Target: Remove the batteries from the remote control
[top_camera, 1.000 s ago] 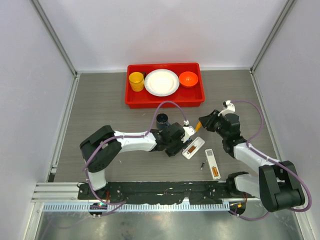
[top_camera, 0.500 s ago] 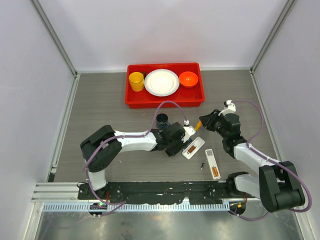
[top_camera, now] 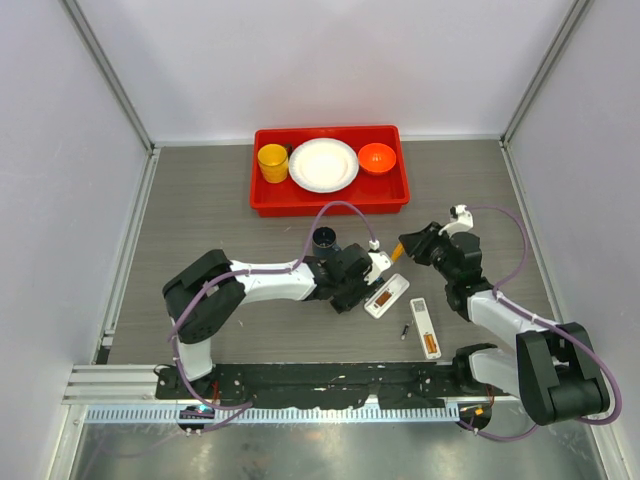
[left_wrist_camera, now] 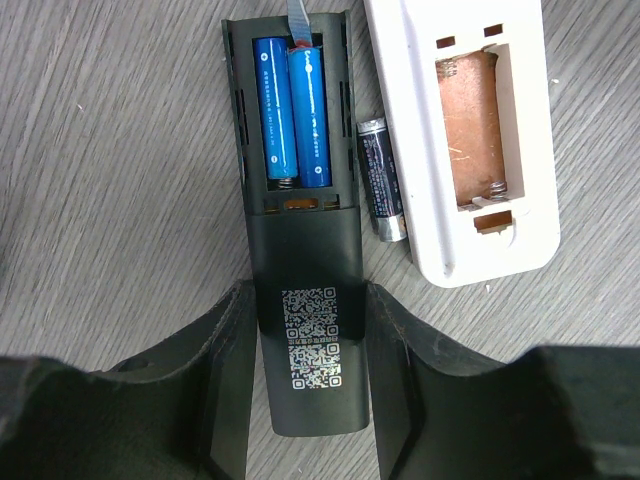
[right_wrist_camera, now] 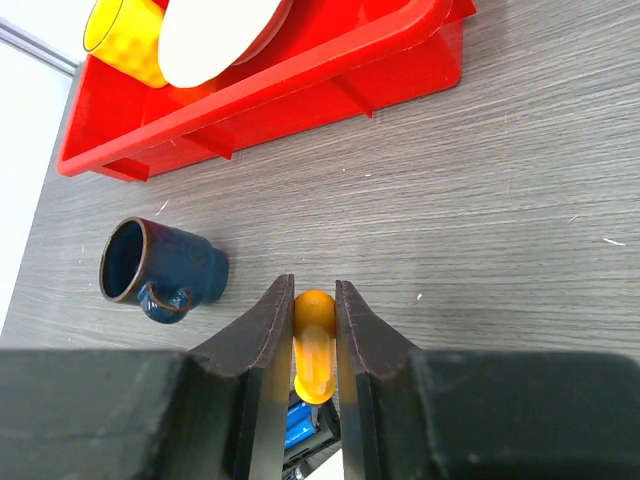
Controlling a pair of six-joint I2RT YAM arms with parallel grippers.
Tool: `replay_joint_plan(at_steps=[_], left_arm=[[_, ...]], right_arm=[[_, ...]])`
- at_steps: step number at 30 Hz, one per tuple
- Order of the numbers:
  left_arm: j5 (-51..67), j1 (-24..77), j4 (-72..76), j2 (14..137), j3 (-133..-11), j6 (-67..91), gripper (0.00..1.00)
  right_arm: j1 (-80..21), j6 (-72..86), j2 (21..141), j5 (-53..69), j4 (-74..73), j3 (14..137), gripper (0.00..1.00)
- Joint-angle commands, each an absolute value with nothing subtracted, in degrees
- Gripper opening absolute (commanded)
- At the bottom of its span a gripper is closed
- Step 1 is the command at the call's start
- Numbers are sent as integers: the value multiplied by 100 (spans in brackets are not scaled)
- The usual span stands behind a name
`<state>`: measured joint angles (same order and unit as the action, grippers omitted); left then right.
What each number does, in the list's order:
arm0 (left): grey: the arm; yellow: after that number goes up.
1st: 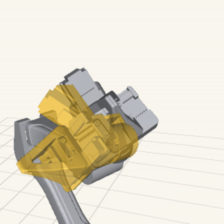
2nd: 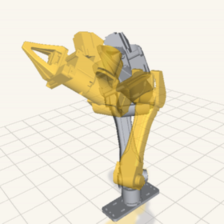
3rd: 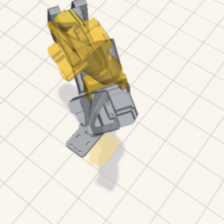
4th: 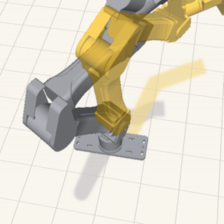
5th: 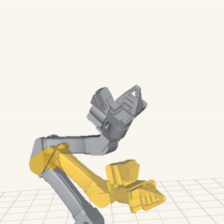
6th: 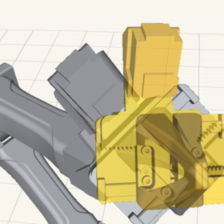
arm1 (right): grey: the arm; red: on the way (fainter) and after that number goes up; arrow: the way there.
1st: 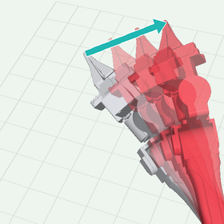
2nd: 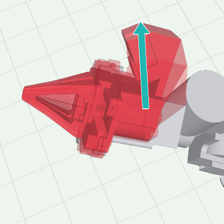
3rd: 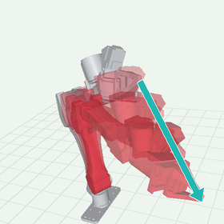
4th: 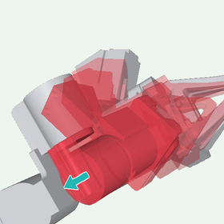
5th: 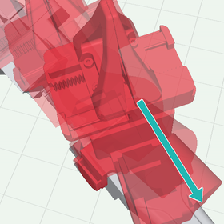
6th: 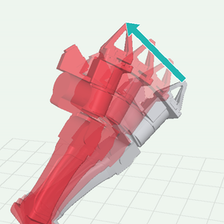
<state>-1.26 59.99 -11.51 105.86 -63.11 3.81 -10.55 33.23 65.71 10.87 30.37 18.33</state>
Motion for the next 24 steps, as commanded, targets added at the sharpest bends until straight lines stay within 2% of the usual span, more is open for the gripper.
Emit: replay_joint_plan(at_steps=[1, 5, 13, 21, 24], left_arm=[[-44, 6012, -1670, 11092, -6161, 351, 33], [-26, 6012, -1679, 11118, -6170, 352, 30], [-18, 6012, -1749, 11197, -6231, 343, 15], [-18, 6012, -1767, 11224, -6249, 334, 2], [-18, 6012, -1767, 11232, -6249, 334, 0]], right_arm=[[-1099, 3542, 6364, 1354, 3208, 1696, 1], [-1099, 3857, 6267, 1520, 3392, 1591, 1], [-1099, 4535, 6425, 2003, 4113, 1362, 1], [-1099, 4711, 6118, 2162, 3859, 1336, 1], [-1099, 4711, 6003, 2223, 3683, 1345, 1]])
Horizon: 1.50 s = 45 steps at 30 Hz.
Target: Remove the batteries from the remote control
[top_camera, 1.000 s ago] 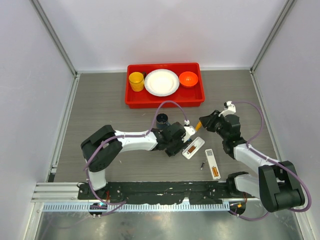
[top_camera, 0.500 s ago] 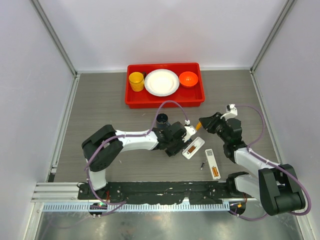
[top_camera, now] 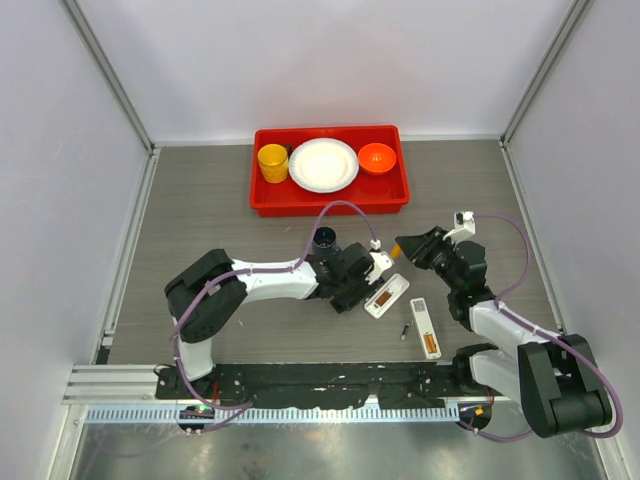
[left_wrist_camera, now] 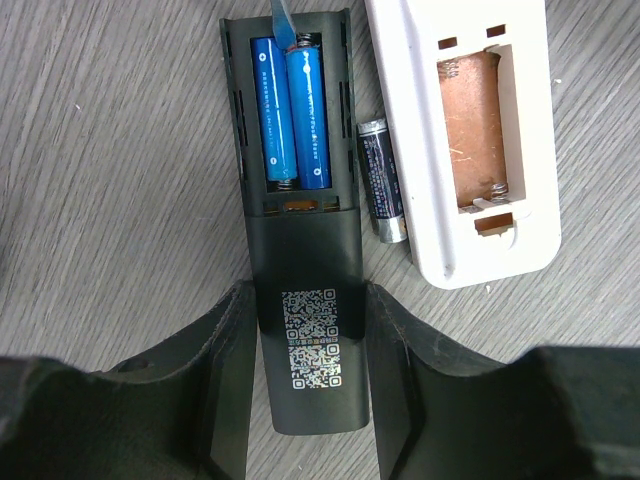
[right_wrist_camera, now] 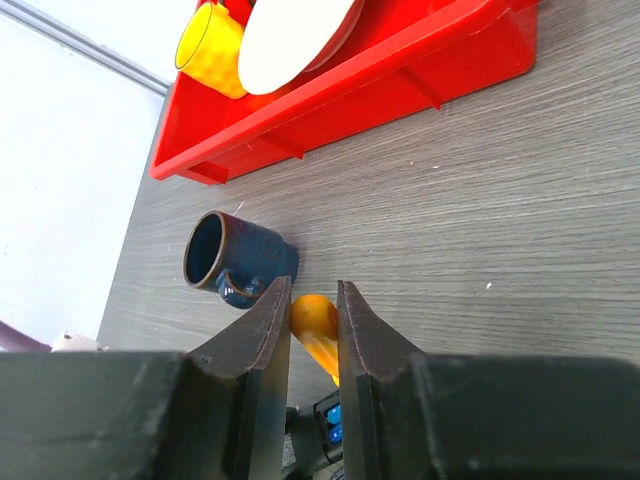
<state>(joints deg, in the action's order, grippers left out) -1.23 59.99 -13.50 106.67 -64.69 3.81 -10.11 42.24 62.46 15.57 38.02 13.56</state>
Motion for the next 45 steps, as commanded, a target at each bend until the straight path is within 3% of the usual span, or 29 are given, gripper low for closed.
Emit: replay_joint_plan(at_steps=[1, 45], left_arm=[[-18, 6012, -1767, 11232, -6249, 334, 0], [-448, 5941, -1907, 11347, -6346, 571, 0]], right_arm=[[-1099, 4737, 5986, 2241, 3630, 1345, 1], [-1081, 3992, 4825, 1873, 1565, 1951, 1]])
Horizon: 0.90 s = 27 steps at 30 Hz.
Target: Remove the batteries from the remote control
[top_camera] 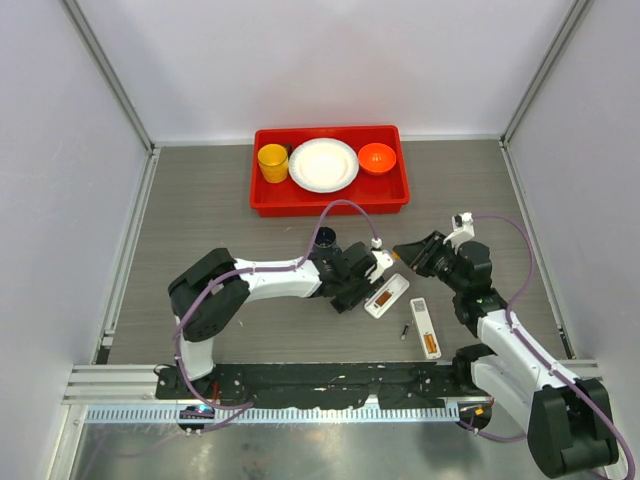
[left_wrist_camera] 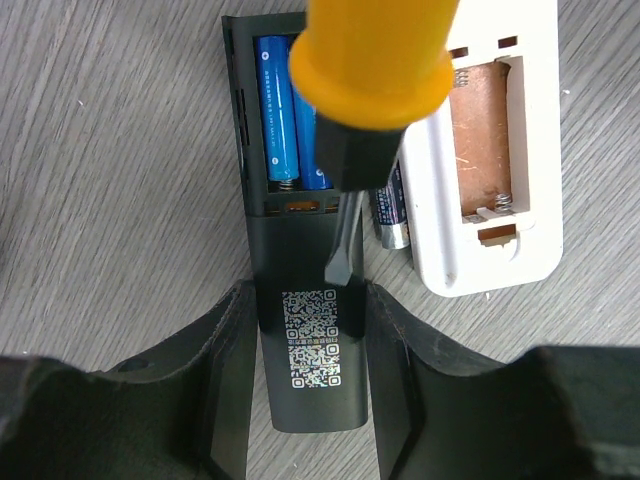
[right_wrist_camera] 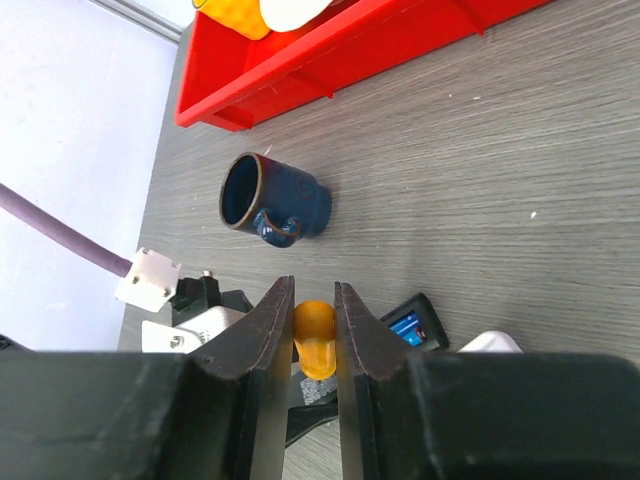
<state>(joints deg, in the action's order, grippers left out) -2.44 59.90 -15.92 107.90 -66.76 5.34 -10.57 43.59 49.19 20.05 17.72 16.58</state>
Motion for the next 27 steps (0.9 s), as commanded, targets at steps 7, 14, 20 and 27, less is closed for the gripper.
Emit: replay_joint_plan(at_steps=[7, 14, 20, 27], left_arm=[[-571, 5941, -1373, 10285, -5872, 677, 41], [-537, 5871, -818, 8623, -5520, 958, 80], [315, 5766, -747, 8305, -6064, 1134, 84], [1133, 5739, -817, 9157, -6934, 1186, 86]], right_arm=[[-1072, 3648, 4676, 1837, 1222, 2039, 1], [-1063, 3621, 4430, 2188, 1099, 2153, 1], [-1063, 3901, 4027, 2618, 1256, 2110, 1], [-1063, 4420, 3463, 2935, 1432, 2144, 1]])
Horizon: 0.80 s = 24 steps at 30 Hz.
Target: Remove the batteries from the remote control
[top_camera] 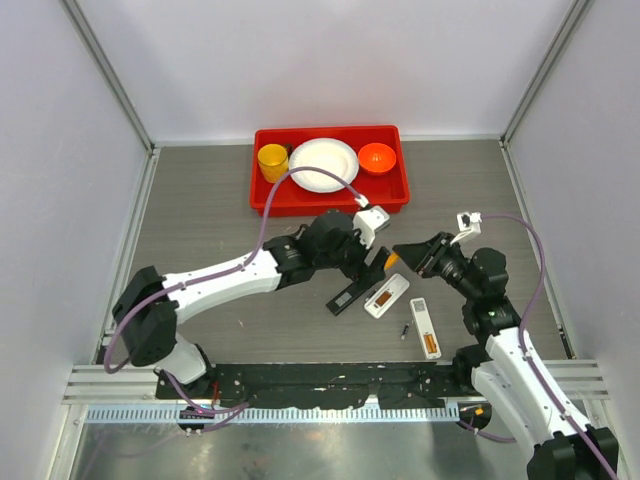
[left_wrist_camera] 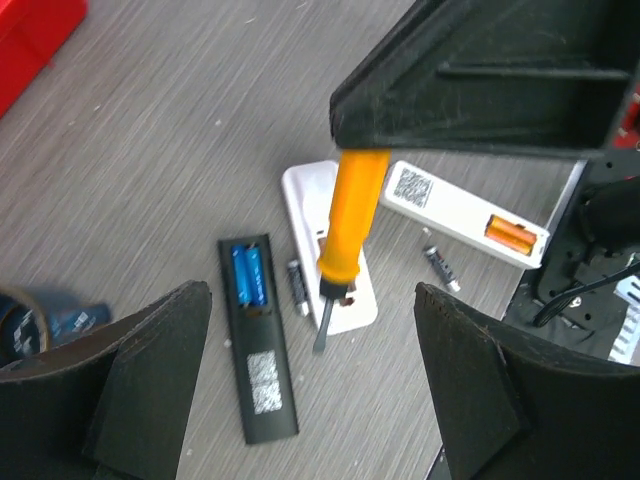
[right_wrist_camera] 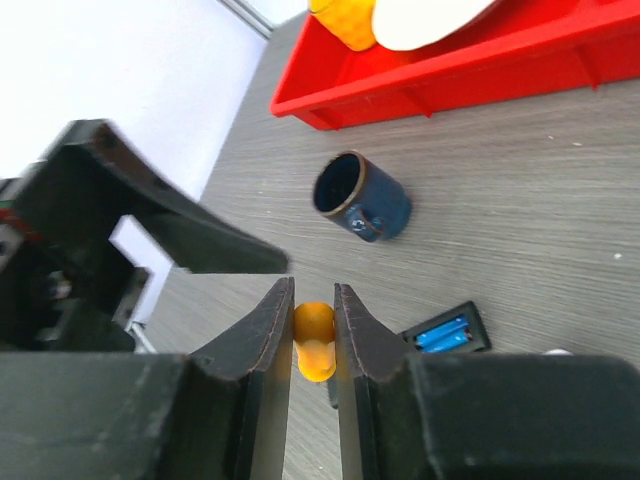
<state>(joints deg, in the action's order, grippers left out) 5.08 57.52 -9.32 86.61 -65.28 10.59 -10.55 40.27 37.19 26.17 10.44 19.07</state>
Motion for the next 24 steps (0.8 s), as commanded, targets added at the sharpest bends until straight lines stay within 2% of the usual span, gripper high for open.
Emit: replay_joint_plan(at_steps=[1, 5, 7, 8, 9, 10, 11, 14, 16, 17, 18, 19, 21, 24], left_arm=[[1221, 5739, -783, 9228, -6978, 1230, 85], [1573, 5739, -677, 9474, -7101, 1327, 77], [1774, 5748, -580, 9483, -7110, 1380, 62], [1819, 5748, -571, 9483, -7119, 1415, 52], [1837, 5748, -580, 9483, -7128, 1450, 25], [1828, 5748, -624, 9483, -7145, 1476, 9], [1837, 5748, -659, 9483, -7180, 1503, 0], [1837, 5748, -616, 9369, -7050, 1582, 0], [1819, 5748, -440, 9247, -6953, 1678, 0], [1811, 5748, -413, 9220, -6900, 1696, 0], [1811, 5757, -378, 9194, -6891, 1722, 0], [1811, 5748, -378, 9176, -6891, 1731, 0], [1845, 5748, -387, 9167, -6908, 1731, 0], [1898, 5748, -387, 9149, -6943, 1749, 0]], right_arm=[[-1063, 4464, 3437, 3005, 1459, 2162, 1], [-1063, 4552, 3314, 3049, 1406, 2259, 1], [-1063, 4718, 3278, 3094, 1511, 2233, 1], [-1063, 4755, 3270, 3111, 1555, 2189, 1], [-1063, 4790, 3235, 3111, 1582, 2171, 1], [-1063, 4842, 3200, 3094, 1599, 2110, 1], [-1063, 4860, 3164, 3042, 1617, 2075, 1], [-1063, 4992, 2989, 2927, 1705, 1890, 3], [-1063, 5053, 2910, 2866, 1775, 1785, 17], [-1063, 5115, 2883, 2848, 1801, 1749, 33], [-1063, 5150, 2874, 2848, 1854, 1714, 55], [-1055, 5176, 2865, 2856, 1950, 1662, 65], [-1063, 5194, 2865, 2865, 2030, 1635, 75], [-1063, 5247, 2918, 2900, 2144, 1600, 77]])
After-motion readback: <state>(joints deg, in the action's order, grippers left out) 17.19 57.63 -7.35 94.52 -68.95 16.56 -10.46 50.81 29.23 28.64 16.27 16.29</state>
